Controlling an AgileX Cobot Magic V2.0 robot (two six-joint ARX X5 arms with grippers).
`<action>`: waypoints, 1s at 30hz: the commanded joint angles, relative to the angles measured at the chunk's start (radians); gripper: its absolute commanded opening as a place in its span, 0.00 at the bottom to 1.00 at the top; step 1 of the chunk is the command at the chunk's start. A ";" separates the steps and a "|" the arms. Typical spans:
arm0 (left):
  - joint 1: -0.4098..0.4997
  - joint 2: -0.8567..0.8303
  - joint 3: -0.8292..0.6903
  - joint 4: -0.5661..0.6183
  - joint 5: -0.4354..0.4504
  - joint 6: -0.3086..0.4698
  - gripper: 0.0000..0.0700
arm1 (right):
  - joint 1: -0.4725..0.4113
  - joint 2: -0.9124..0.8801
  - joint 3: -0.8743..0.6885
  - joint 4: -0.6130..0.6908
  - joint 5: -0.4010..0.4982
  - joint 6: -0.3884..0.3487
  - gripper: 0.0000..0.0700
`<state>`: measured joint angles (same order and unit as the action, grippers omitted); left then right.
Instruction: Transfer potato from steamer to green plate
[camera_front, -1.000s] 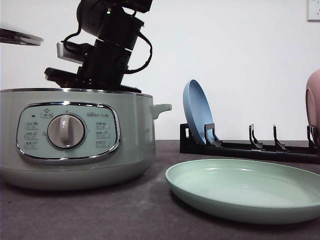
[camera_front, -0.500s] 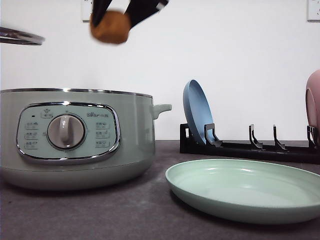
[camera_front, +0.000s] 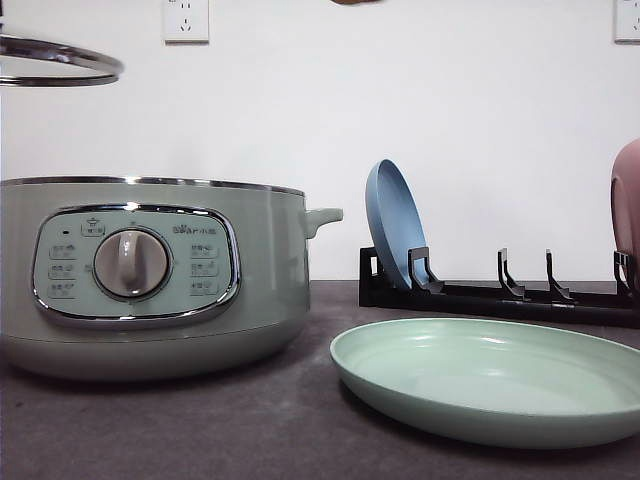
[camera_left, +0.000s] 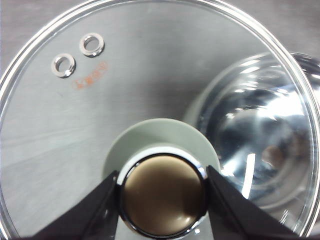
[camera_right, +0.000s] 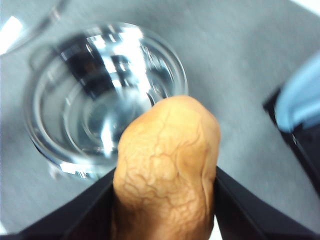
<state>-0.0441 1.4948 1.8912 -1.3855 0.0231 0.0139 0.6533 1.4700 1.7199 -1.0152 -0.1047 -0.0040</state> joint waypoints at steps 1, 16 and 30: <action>-0.015 0.000 0.032 0.033 0.003 0.008 0.00 | -0.004 -0.054 -0.091 0.040 0.000 -0.011 0.36; -0.164 0.000 0.032 0.039 0.003 0.008 0.00 | -0.067 -0.398 -0.767 0.364 0.002 0.248 0.36; -0.227 0.000 0.032 0.039 0.003 0.008 0.00 | -0.067 -0.295 -1.081 0.725 0.028 0.398 0.36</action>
<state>-0.2663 1.4948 1.8912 -1.3792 0.0254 0.0132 0.5809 1.1548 0.6361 -0.3069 -0.0812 0.3712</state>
